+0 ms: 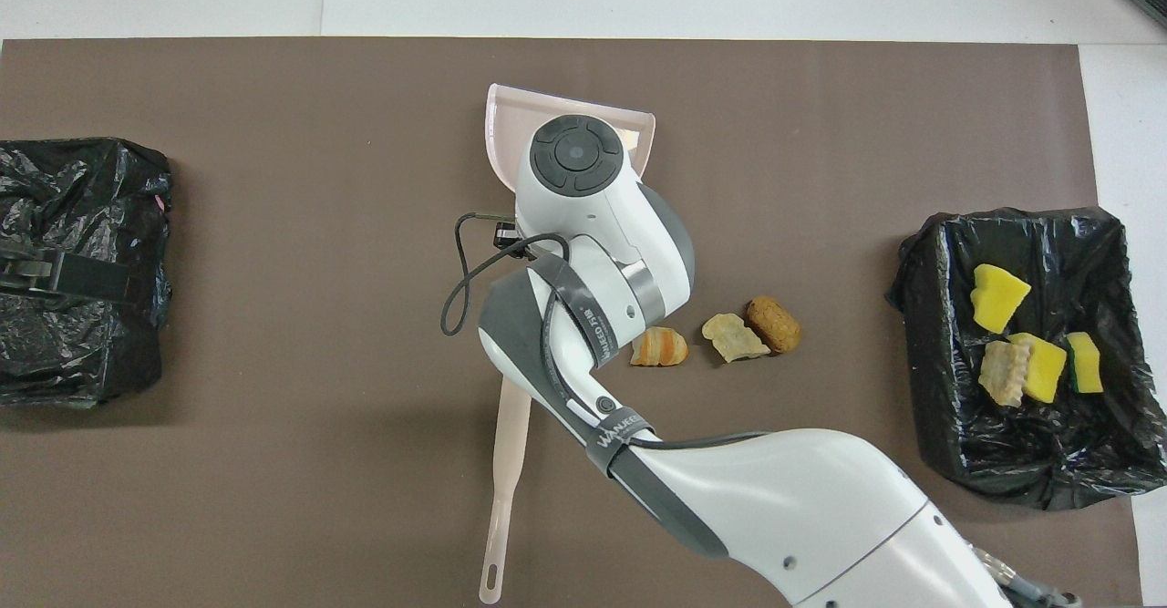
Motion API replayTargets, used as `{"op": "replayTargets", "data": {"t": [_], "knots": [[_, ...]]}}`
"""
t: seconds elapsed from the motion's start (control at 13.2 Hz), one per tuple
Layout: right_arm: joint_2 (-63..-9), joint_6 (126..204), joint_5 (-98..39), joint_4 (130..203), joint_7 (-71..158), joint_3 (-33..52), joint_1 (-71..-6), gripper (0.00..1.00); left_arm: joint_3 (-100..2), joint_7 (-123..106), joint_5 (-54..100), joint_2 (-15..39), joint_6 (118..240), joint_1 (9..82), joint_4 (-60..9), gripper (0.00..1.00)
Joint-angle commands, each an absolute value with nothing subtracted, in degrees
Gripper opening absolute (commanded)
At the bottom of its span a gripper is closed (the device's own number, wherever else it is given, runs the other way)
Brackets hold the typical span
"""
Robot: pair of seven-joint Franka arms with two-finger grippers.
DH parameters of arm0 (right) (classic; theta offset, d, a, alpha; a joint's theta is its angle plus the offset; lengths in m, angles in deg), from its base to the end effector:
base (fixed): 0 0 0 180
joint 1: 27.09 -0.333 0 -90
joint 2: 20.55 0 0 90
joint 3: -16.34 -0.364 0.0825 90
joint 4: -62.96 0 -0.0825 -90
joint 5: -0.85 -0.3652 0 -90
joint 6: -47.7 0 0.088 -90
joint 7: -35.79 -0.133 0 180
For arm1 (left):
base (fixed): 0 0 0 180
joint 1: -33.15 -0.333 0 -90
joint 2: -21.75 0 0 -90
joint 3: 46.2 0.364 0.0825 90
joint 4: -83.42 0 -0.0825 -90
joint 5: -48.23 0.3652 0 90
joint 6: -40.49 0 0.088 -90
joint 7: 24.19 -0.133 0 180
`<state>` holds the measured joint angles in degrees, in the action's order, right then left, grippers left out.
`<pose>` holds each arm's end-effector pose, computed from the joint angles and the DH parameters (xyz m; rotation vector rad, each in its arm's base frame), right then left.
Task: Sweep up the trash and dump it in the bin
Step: 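Bring the dustpan back with the right gripper and set it down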
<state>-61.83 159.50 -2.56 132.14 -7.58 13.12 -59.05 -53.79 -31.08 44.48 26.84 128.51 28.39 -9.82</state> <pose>0.6285 0.4348 0.3718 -3.0418 0.2726 0.0605 0.4990 -0.0372 0.6637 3.0765 -0.2641 -0.0018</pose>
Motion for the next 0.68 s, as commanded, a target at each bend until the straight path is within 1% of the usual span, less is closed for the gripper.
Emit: {"op": "replayTargets", "data": {"t": [0.0,0.08,0.15,0.23,0.45,0.61], "knots": [[-63.5,159.6,-3.6,128.8,-9.1,12.9,-60.2,0.00,-53.6,-30.2,44.5,27.0,129.4,29.6,-10.4,1.00],[-63.6,159.9,-3.6,128.8,-9.1,12.8,-60.6,0.00,-53.6,-30.4,44.4,26.9,130.7,30.0,-10.3,1.00],[-63.4,160.0,-3.6,128.9,-9.1,12.7,-60.7,0.52,-53.7,-30.7,43.9,26.8,131.8,30.0,-10.2,1.00],[-63.0,159.9,-3.2,129.1,-8.9,12.7,-61.6,1.00,-53.6,-30.8,42.5,26.6,132.3,29.9,-10.0,1.00],[-59.9,159.0,-3.6,130.1,-8.6,12.6,-62.2,1.00,-53.6,-32.7,42.2,26.3,137.4,30.0,-10.4,1.00],[-55.5,158.4,-4.0,135.8,-9.1,12.6,-62.3,1.00,-53.7,-31.4,41.2,24.3,138.0,30.2,-9.6,1.00]]}}
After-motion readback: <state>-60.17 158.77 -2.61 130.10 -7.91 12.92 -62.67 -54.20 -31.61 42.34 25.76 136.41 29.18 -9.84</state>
